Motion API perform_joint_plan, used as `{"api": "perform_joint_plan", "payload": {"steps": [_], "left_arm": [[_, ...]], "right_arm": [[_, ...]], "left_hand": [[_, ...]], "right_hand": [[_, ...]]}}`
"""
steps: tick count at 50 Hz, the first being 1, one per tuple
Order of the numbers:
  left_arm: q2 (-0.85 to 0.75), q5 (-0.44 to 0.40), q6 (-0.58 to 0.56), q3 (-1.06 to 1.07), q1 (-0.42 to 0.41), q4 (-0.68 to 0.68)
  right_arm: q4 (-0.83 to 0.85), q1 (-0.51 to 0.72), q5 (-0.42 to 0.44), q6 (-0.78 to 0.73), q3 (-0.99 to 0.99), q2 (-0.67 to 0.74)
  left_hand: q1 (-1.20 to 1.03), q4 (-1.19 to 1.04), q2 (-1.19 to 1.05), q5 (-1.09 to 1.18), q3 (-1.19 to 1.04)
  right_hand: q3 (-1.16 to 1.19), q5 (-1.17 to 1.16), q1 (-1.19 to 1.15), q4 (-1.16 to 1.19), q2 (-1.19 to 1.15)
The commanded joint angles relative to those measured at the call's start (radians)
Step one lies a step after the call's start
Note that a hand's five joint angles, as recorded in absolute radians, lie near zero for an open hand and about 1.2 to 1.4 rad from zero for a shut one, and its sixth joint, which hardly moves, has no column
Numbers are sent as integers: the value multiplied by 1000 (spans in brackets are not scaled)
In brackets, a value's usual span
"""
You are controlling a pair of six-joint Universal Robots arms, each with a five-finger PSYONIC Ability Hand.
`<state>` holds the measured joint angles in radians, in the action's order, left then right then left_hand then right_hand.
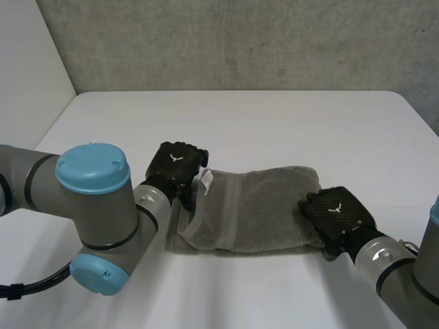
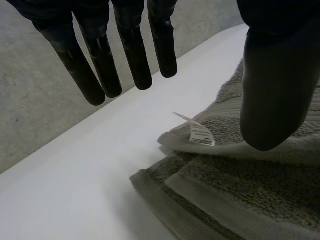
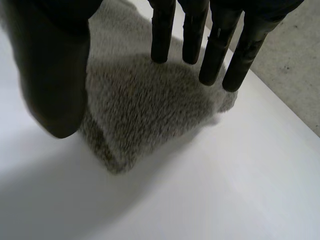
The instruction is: Fold the towel.
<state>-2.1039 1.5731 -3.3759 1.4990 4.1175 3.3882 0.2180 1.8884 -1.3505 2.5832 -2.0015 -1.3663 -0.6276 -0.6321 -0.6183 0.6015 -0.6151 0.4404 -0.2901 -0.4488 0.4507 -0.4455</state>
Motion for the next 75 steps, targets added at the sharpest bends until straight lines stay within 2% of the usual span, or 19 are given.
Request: {"api": "perform_joint_plan", "payload": {"steps": [1,2,4,7,12,18,30,34,41,47,48,49,50,51,52,58,64,70,75], "left_arm": [[47,2,1,27,10,-3],[54,2,1,36,10,-3],[59,1,1,44,12,-1],[70,2,1,56,15,0],[108,4,0,78,32,-1],[182,2,-3,98,66,0],[335,-2,1,122,222,-4],[361,1,4,130,251,-6],[415,-2,15,185,279,3],[421,-5,29,214,291,5],[418,-5,35,214,291,5],[414,-5,39,213,290,7],[413,-5,40,213,290,7],[410,-7,46,208,287,7],[404,-5,53,201,282,7],[366,-2,82,167,259,31],[340,21,196,106,196,45],[283,71,340,73,170,39],[168,90,374,52,71,13]], "right_arm": [[66,0,-19,-25,-13,55],[66,0,-19,-25,-13,55],[72,2,-30,-34,3,84],[81,5,-68,-54,26,116],[96,15,-147,-113,53,128],[93,32,-173,-166,96,122],[60,363,-159,-244,378,137],[29,524,-102,-271,483,283],[-64,629,-52,-304,566,438],[-72,626,-44,-269,578,457],[-71,621,-45,-244,572,443],[-71,621,-45,-244,572,443],[-69,606,-45,-209,561,409],[-69,606,-45,-209,561,409],[-66,580,-47,-163,540,357],[-16,476,-44,6,433,173],[-6,379,-50,101,351,40],[-17,305,-56,156,337,19],[-20,235,-55,270,342,33]], "left_hand": [[94,99,85,-243,82],[94,99,85,-243,82],[94,99,85,-243,82],[94,99,85,-243,82],[97,102,88,-245,85],[100,105,91,-248,87],[103,107,94,-251,90],[103,107,94,-251,90],[103,107,94,-251,90],[112,116,102,-260,99],[112,116,102,-260,99],[112,116,102,-260,99],[112,116,102,-260,99],[112,116,102,-260,99],[112,116,102,-260,99],[112,116,102,-260,99],[115,119,105,-263,102],[109,113,100,-257,96],[112,116,102,-260,99]], "right_hand": [[459,-435,-451,449,-454],[461,-436,-452,450,-456],[727,-702,-718,716,-722],[955,-931,-947,945,-950],[956,-932,-947,946,-951],[956,-932,-947,946,-951],[956,-932,-947,946,-951],[956,-932,-947,946,-951],[956,-932,-947,946,-951],[956,-932,-947,946,-951],[660,-636,-652,650,-655],[657,-633,-649,647,-652],[76,-52,-68,66,-71],[70,-46,-62,60,-65],[-266,290,274,-276,271],[-266,290,274,-276,271],[-266,290,274,-276,271],[-266,290,274,-276,271],[-266,290,274,-276,271]]}}
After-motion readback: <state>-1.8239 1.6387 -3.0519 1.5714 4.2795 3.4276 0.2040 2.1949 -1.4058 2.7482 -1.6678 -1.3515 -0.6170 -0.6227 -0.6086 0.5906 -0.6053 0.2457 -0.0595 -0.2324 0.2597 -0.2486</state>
